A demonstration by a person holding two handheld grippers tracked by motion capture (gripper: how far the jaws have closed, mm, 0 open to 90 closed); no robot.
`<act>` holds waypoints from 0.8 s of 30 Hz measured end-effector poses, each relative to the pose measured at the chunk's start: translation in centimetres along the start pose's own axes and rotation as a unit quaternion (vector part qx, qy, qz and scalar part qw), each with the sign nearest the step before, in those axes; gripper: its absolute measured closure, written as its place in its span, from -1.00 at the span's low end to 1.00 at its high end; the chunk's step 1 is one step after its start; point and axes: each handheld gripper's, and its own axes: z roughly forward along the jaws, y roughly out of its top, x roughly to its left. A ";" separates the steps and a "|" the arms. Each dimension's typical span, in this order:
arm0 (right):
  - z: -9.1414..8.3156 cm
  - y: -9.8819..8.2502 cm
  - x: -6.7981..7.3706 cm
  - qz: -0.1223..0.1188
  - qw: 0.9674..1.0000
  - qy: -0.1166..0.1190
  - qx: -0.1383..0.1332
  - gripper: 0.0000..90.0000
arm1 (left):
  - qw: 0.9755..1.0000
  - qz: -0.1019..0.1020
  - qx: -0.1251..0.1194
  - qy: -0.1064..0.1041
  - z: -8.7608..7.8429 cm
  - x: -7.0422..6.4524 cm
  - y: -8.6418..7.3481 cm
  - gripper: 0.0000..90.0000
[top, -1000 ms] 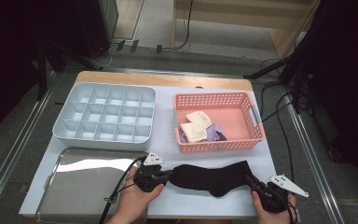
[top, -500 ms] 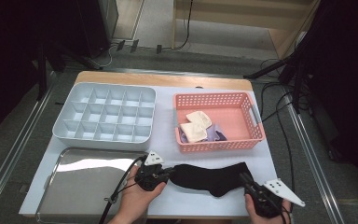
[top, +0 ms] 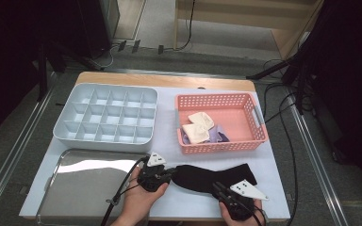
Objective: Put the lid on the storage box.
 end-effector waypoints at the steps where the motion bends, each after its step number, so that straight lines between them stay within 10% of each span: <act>1: -0.3 0.0 -0.2 0.004 1.000 0.001 -0.004 0.78 | 1.000 0.000 -0.001 -0.001 0.0 0.0 0.0 0.88; 13: -4.7 -0.2 -7.0 0.067 0.987 -0.126 -0.071 0.36 | 0.999 -0.001 -0.047 -0.005 -2.2 -0.3 0.4 0.41; 24: -2.9 -0.8 -7.5 0.083 0.989 -0.120 -0.035 0.27 | 0.998 0.024 -0.043 -0.027 -1.7 -2.7 0.3 0.85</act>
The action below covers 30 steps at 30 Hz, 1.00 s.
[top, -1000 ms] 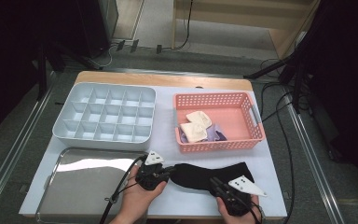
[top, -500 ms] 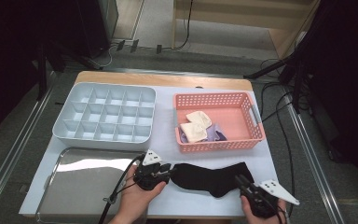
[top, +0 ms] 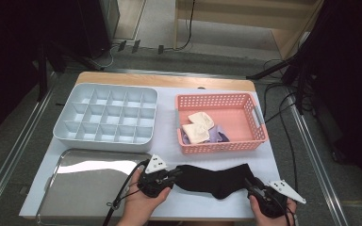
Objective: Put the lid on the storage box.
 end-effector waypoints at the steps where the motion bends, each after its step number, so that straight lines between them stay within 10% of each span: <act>1: 0.0 0.0 0.0 -0.001 1.000 0.000 0.000 0.28 | 1.000 0.002 0.001 -0.003 0.2 -0.2 0.0 0.86; 14: 0.0 0.2 0.3 0.002 1.000 0.023 0.004 0.71 | 0.998 0.030 0.044 -0.043 4.1 -4.0 -0.8 0.81; 30: -2.4 2.3 2.6 -0.018 0.996 0.061 -0.056 0.71 | 0.997 0.043 0.063 -0.029 5.6 -4.3 -1.1 0.92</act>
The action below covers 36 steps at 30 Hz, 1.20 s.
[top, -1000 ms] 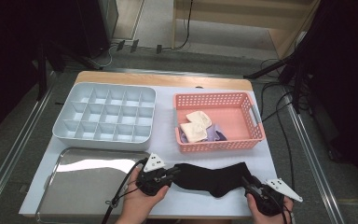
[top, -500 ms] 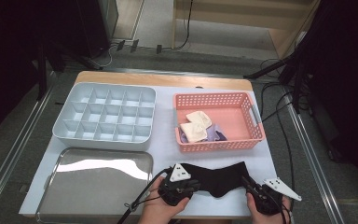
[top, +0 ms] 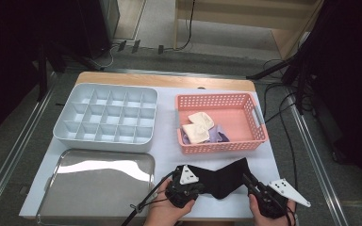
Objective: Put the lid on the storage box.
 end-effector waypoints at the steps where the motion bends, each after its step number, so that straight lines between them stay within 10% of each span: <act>1: -0.1 0.2 0.3 -0.004 1.000 0.004 -0.005 0.71 | 1.000 0.000 -0.001 0.000 0.0 0.0 0.0 0.90; 13: 0.2 1.6 4.7 -0.035 0.998 0.050 -0.016 0.71 | 1.000 -0.016 -0.004 -0.012 0.7 -0.3 0.4 0.89; 18: 1.0 1.5 6.5 -0.051 0.997 0.060 -0.009 0.71 | 0.999 -0.005 -0.020 -0.028 -1.3 -0.1 0.8 0.82; 27: 3.5 1.0 9.9 -0.078 0.995 0.066 0.015 0.72 | 0.998 -0.025 -0.051 0.002 -6.6 3.9 -0.4 0.80; 36: 7.1 -0.9 13.8 -0.103 0.990 0.087 0.051 0.71 | 0.997 -0.048 -0.059 0.021 -8.1 6.4 -1.7 0.78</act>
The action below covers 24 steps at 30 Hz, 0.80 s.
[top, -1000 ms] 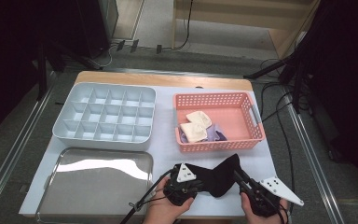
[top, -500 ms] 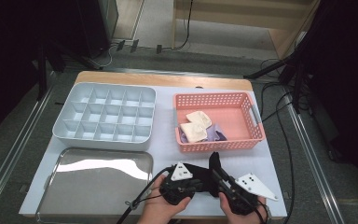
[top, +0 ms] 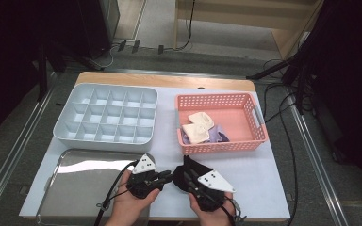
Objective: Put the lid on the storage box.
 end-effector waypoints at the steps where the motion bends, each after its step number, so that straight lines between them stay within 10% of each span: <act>1: 0.4 -0.3 0.3 -0.004 1.000 0.006 0.007 0.70 | 1.000 0.000 0.000 0.004 0.0 0.2 0.0 0.78; 8: -0.9 -0.9 0.0 0.008 0.998 0.063 0.004 0.08 | 1.000 -0.009 0.002 0.009 0.2 0.9 -0.2 0.76; 17: -5.8 -1.5 -5.6 0.089 0.995 -0.027 -0.023 0.11 | 1.000 -0.012 0.003 0.012 0.6 0.9 -0.3 0.74; 24: -3.3 -3.1 -6.3 0.134 0.991 0.000 0.026 0.21 | 1.000 -0.003 0.011 0.008 1.2 0.5 -0.4 0.74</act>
